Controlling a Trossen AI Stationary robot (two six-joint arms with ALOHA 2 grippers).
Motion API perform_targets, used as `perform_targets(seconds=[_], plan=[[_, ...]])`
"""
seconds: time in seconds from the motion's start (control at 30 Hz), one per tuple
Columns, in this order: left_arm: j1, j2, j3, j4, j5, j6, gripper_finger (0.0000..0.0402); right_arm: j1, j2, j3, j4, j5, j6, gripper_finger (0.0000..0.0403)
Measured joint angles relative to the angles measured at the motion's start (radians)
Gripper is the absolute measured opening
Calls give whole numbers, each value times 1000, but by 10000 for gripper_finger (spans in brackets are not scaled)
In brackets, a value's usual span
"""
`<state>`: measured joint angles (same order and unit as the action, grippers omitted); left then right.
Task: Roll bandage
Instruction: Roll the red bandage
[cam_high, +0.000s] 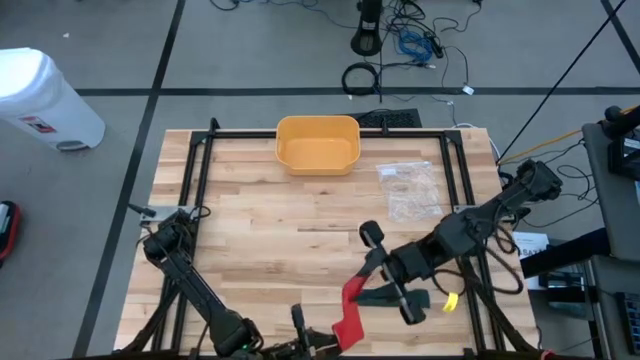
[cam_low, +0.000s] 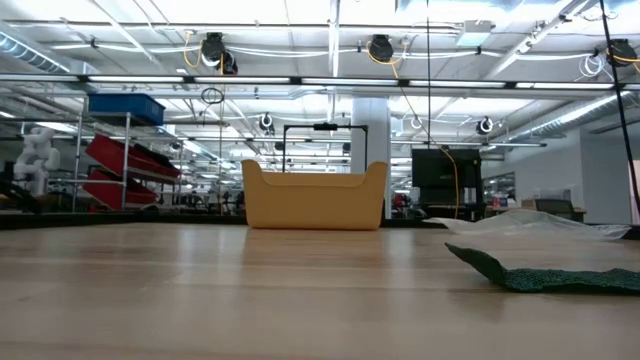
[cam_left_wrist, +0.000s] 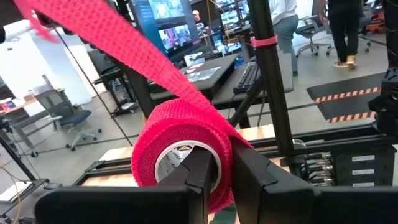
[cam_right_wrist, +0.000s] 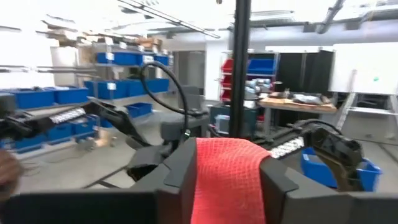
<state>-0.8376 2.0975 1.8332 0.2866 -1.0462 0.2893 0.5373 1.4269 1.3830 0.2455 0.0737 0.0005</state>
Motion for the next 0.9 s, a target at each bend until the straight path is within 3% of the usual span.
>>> perform_targets(seconds=[0.13,0.3,0.43,0.7,0.9], plan=[[0,0,0,0,17,0,50,-27,-13,0,5,-6,11,136],[6,0,0,2,159,-22,50,-97,-30,0,-2,-15,29,153],[8,0,0,-1,197,-23,50,-171,-42,0,-2,-76,76,155],[10,1,0,-2,217,-23,50,-283,-78,0,-73,-178,119,155],[10,1,0,-7,204,-22,50,-271,-147,0,-163,-245,82,155]])
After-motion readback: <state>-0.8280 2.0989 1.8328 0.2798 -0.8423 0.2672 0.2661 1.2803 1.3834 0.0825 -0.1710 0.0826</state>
